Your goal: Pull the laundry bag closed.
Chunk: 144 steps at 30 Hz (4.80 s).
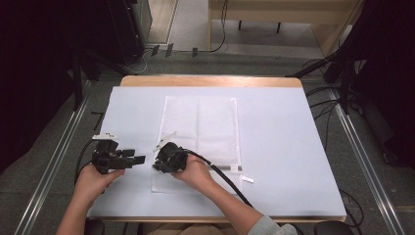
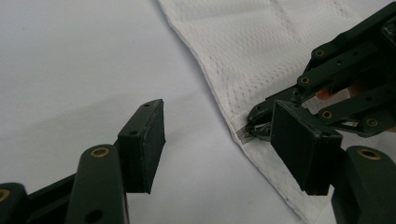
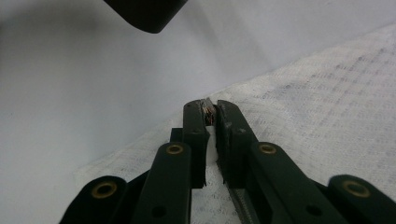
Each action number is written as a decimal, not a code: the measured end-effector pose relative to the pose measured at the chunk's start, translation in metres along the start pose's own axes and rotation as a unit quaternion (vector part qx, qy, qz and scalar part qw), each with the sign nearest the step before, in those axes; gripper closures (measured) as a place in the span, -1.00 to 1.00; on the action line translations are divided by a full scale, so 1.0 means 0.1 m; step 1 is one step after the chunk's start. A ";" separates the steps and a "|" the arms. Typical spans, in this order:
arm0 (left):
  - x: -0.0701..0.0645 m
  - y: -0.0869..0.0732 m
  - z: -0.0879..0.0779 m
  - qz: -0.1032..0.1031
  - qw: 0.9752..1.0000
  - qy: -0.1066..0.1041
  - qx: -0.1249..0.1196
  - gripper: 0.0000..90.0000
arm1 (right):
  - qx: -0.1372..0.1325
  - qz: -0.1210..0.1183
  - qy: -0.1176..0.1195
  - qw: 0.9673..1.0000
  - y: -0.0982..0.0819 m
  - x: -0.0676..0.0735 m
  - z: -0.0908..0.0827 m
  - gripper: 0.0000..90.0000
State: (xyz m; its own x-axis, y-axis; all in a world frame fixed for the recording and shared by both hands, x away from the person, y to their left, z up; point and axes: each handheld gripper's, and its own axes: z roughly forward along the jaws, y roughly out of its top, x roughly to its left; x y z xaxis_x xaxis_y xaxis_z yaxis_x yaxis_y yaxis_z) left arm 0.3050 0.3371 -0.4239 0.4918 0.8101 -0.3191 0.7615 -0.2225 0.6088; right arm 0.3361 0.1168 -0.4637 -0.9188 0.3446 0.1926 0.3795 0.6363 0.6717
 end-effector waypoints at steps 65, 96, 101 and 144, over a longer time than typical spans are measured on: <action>-0.17 0.04 0.31 0.065 0.989 -0.107 0.080 0.64 | -0.037 -0.052 0.021 0.998 0.17 0.00 -0.38 0.96; -0.21 0.09 0.30 0.077 0.988 -0.095 0.099 0.96 | -0.036 -0.044 0.025 0.998 0.10 -0.04 -0.35 0.96; -0.22 0.09 0.31 0.079 0.987 -0.096 0.102 0.97 | -0.040 -0.051 0.025 0.998 0.07 -0.04 -0.34 0.96; -0.23 0.12 0.30 0.078 0.985 -0.098 0.114 0.97 | -0.052 -0.031 0.026 0.998 0.03 -0.04 -0.32 0.97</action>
State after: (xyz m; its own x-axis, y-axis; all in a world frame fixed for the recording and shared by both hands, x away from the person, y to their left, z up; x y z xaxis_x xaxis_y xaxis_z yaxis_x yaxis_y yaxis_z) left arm 0.3151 0.2991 -0.4314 0.6663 0.6403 -0.3822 0.7336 -0.4709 0.4899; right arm 0.3376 0.0949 -0.4399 -0.9458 0.2680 0.1832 0.3102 0.5802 0.7531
